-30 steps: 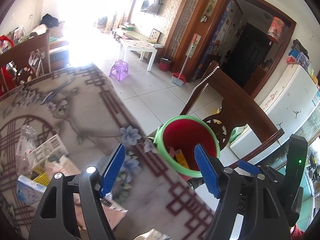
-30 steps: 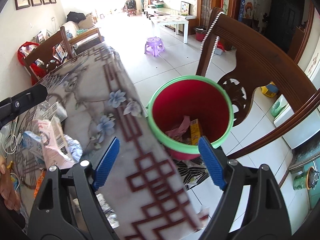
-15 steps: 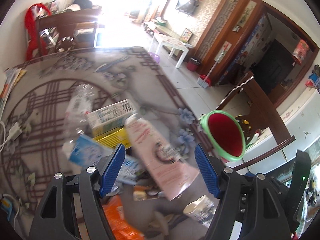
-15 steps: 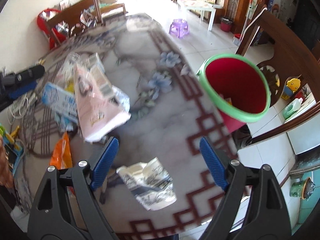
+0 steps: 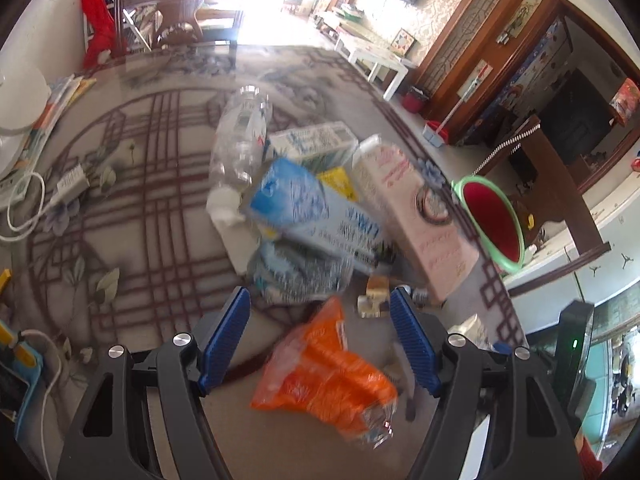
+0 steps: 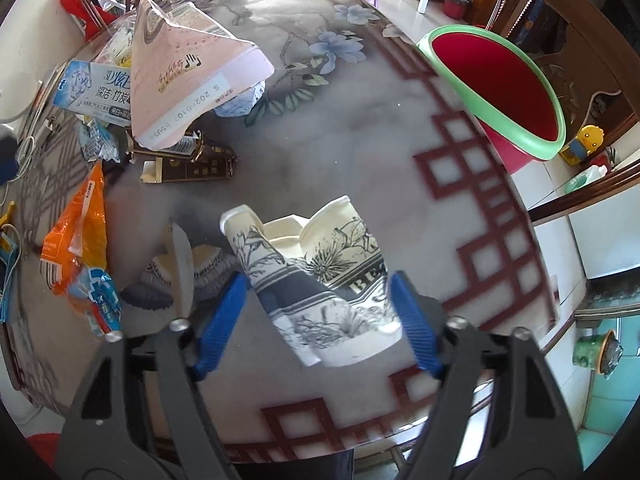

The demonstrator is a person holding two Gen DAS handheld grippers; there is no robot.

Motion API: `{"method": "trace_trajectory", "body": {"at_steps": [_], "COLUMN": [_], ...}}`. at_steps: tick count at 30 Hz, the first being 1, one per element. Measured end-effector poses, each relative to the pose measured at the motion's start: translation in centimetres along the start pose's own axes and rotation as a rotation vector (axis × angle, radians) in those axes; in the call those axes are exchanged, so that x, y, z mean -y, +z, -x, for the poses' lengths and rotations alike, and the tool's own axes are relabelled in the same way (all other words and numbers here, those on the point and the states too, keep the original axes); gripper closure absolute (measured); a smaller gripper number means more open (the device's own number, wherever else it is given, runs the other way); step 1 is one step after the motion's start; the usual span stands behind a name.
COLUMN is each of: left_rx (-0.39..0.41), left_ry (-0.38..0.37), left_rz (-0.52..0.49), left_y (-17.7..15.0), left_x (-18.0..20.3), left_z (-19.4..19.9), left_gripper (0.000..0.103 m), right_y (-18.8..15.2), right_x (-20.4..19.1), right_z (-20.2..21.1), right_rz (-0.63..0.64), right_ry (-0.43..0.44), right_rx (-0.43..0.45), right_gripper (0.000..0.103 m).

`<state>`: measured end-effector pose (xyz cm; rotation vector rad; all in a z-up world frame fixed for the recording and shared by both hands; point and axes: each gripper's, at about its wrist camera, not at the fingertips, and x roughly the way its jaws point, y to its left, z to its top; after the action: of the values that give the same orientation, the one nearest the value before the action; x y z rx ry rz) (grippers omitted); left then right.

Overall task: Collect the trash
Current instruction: 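Grasp the paper cup with the right tool while the left tool grasps the orange snack bag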

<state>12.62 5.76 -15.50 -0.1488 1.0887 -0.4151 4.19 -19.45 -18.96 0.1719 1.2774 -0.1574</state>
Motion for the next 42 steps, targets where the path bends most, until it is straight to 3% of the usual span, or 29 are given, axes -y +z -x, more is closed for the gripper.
{"method": "trace_trajectory", "body": {"at_steps": [8, 17, 20, 22, 25, 42], "left_rx": [-0.19, -0.261, -0.244, -0.214, -0.186, 0.067], "left_ry": [-0.061, -0.069, -0.07, -0.06, -0.057, -0.086], "left_rz": [0.0, -0.039, -0.04, -0.057, -0.078, -0.078], "left_y": [-4.0, -5.8, -6.0, -5.8, -5.0, 1.4], "left_x": [0.4, 1.5, 1.6, 1.9, 2.5, 5.2], "left_z": [-4.4, -7.4, -7.1, -6.6, -5.7, 1.0], "left_gripper": [0.028, 0.027, 0.034, 0.047, 0.055, 0.056], "right_y": [0.3, 0.6, 0.9, 1.0, 1.3, 4.0], "right_x": [-0.5, -0.2, -0.2, -0.3, -0.4, -0.9], "right_z": [1.1, 2.4, 3.2, 3.7, 4.4, 9.6], "right_rz": [-0.014, -0.029, -0.028, -0.027, -0.026, -0.011], "right_ry": [0.023, 0.051, 0.058, 0.063, 0.073, 0.128], "right_rx": [0.05, 0.079, 0.099, 0.111, 0.128, 0.271], "right_gripper": [0.036, 0.036, 0.036, 0.036, 0.036, 0.036]}}
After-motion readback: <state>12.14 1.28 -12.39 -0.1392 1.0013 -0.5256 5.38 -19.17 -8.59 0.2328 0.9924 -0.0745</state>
